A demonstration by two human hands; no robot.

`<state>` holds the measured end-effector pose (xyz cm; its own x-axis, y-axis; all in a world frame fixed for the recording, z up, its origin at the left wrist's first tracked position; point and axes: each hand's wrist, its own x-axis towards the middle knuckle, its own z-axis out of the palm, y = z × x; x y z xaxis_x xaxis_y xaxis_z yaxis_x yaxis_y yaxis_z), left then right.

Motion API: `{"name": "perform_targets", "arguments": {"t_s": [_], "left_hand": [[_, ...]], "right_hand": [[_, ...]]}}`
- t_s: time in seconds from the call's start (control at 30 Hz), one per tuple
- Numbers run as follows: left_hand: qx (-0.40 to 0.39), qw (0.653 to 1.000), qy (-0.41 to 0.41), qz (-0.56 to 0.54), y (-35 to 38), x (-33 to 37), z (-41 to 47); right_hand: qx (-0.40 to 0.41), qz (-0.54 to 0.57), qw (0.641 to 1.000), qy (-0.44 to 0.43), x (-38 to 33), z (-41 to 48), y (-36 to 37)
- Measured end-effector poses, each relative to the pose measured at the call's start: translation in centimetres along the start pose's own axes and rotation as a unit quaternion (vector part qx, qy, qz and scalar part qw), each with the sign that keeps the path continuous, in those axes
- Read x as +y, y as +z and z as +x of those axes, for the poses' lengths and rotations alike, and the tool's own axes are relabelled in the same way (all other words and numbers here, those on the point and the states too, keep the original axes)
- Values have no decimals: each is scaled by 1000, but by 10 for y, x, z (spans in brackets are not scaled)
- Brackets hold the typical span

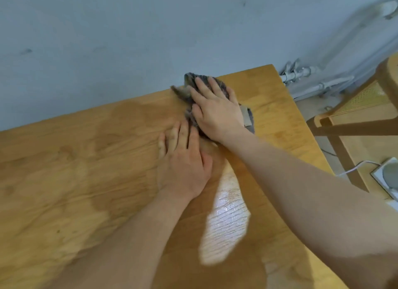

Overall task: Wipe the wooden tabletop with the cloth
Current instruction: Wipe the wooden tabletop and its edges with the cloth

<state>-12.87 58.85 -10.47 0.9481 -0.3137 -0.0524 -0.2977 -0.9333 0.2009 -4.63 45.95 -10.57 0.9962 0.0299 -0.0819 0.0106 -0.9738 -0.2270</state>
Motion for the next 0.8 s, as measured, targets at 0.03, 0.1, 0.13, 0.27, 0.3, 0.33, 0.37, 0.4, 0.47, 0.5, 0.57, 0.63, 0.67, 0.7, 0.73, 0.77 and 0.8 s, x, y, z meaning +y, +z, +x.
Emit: {"name": "perform_targets", "arguments": {"t_s": [0.03, 0.1, 0.13, 0.27, 0.3, 0.33, 0.37, 0.4, 0.47, 0.5, 0.57, 0.63, 0.67, 0.7, 0.73, 0.77, 0.8], "left_hand": [[2, 1000, -2, 0, -1, 0, -1], [2, 1000, -2, 0, -1, 1, -3], [2, 1000, 0, -1, -1, 1, -3], [7, 1000, 2, -10, 0, -1, -1], [8, 1000, 3, -8, 0, -1, 1], [9, 1000, 2, -7, 0, -1, 1], [11, 1000, 0, -7, 0, -1, 2], [11, 1000, -2, -6, 0, -1, 3], [7, 1000, -4, -1, 0, -1, 1], [5, 1000, -4, -2, -1, 0, -1], [11, 1000, 0, -14, -2, 0, -4], [12, 1000, 1, -23, -3, -1, -4], [12, 1000, 0, -25, -3, -2, -4], [11, 1000, -1, -26, -3, -2, -4], [8, 1000, 0, -23, -3, -2, -2], [1, 1000, 3, -17, -4, -1, -1], [-8, 1000, 7, -8, -4, 0, 1]], "right_hand": [[-8, 0, 999, -38, -3, -6, 1], [-13, -2, 997, -81, 15, -24, -4], [-6, -10, 997, -81, 31, -34, -7], [22, -34, 995, 92, 84, -23, -19], [31, -29, 991, 130, 82, -9, -18], [40, -23, 988, 147, 72, 5, -15], [44, -22, 989, 138, 57, 16, -12], [41, -21, 993, 109, 40, 23, -8], [29, -22, 999, 26, 9, 16, 1], [21, -18, 1000, -7, 0, 4, 3], [9, 9, 999, -38, 0, -29, 2], [18, 9, 999, -48, 20, -61, -1], [23, -8, 999, -44, 34, -69, -4], [24, -21, 999, -25, 50, -68, -8], [24, -30, 999, 7, 62, -60, -11], [24, -35, 998, 44, 70, -47, -13], [24, -35, 996, 78, 74, -32, -14]]}}
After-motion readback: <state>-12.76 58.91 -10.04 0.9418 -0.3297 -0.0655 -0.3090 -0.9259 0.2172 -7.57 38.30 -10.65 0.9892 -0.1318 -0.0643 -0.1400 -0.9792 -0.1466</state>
